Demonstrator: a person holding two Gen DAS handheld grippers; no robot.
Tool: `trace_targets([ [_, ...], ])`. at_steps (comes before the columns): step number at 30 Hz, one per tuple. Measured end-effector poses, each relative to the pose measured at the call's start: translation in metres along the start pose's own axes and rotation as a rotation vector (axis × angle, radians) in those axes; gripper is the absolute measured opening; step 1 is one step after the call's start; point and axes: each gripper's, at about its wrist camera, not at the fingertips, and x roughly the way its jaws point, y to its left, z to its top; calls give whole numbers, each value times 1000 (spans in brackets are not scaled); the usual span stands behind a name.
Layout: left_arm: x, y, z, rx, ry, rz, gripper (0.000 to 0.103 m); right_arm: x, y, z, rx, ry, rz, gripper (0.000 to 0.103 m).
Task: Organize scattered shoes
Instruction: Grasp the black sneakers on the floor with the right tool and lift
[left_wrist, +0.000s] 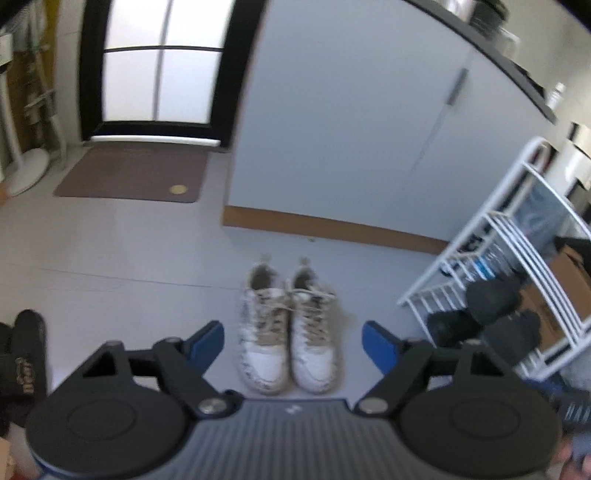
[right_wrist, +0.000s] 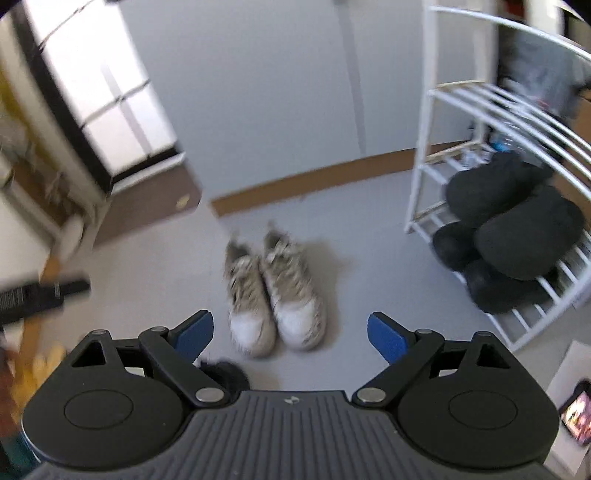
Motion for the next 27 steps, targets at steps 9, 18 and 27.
trace_targets([
  [9,1,33,14,-69,-1,1,81,52,69,-35,-84,105,87,89],
  [18,-6,59,25,-167,-28,-19,81,92,96,-72,-53,187,145,81],
  [27,4,75,28,-90,-28,25,77,142,126,-117,-74,240,181,77],
])
